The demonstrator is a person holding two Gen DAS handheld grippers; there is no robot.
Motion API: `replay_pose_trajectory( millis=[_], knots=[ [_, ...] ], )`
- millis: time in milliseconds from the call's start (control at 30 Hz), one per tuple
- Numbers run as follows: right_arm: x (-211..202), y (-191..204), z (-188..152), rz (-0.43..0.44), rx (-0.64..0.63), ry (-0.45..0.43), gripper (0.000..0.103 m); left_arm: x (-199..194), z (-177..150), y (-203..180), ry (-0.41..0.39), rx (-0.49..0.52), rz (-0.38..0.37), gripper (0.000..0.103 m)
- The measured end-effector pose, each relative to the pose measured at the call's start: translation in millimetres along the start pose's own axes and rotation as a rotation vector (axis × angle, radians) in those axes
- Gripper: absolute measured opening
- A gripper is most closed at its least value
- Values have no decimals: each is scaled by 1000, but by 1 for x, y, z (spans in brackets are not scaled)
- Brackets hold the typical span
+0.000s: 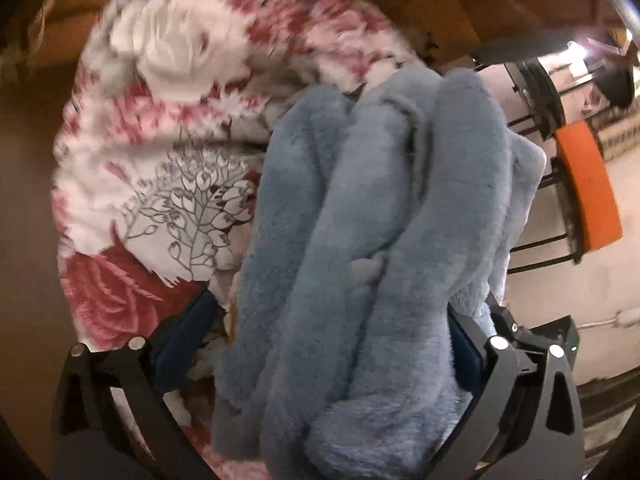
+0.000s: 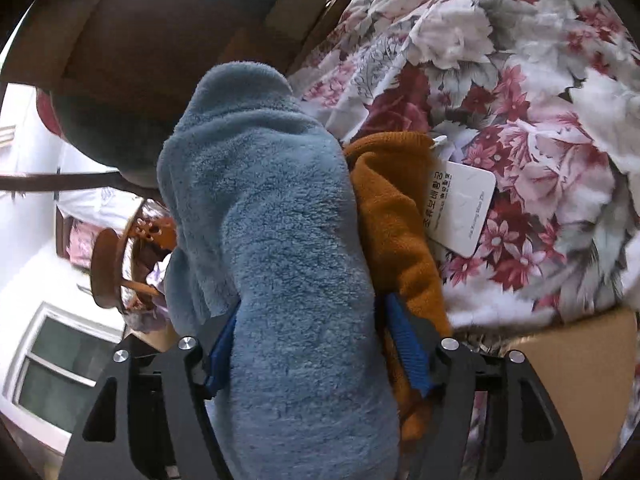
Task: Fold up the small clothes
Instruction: 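Carry the held jacket onto the orange garment and lower it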
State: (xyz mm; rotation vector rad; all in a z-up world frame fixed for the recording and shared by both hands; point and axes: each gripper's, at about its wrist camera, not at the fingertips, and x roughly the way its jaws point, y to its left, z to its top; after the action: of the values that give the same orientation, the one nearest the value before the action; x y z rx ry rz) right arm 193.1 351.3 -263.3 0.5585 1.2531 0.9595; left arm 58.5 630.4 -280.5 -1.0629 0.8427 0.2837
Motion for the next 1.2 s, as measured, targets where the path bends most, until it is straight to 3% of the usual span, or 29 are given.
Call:
replay_pose_trajectory(
  millis=[167,300,533,667,767,833,933,1200],
  knots=[
    [6,-9,5,16,10,-9,69,4,2,-11,-23,63,61,99],
    [-2,-3,7,50,7,-20,71,-5,0,-10,-7,40,46,99],
    [-58,50,-7,26,-219,-128,72,-75,-21,-44,-109,159,178,98],
    [-79,77,-34,-73,-382,-181,71,-104,-16,-50,-160,164,217,98],
    [-86,88,-46,-111,-453,-209,64,-112,-4,-65,-192,180,309,98],
    [-88,89,-48,-113,-475,-206,54,-108,1,-76,-211,218,392,98],
    [-85,90,-50,-128,-496,-213,50,-97,5,-89,-225,271,505,98],
    [-69,97,-49,-186,-552,-193,50,-68,7,-81,-229,306,613,99]
  ],
)
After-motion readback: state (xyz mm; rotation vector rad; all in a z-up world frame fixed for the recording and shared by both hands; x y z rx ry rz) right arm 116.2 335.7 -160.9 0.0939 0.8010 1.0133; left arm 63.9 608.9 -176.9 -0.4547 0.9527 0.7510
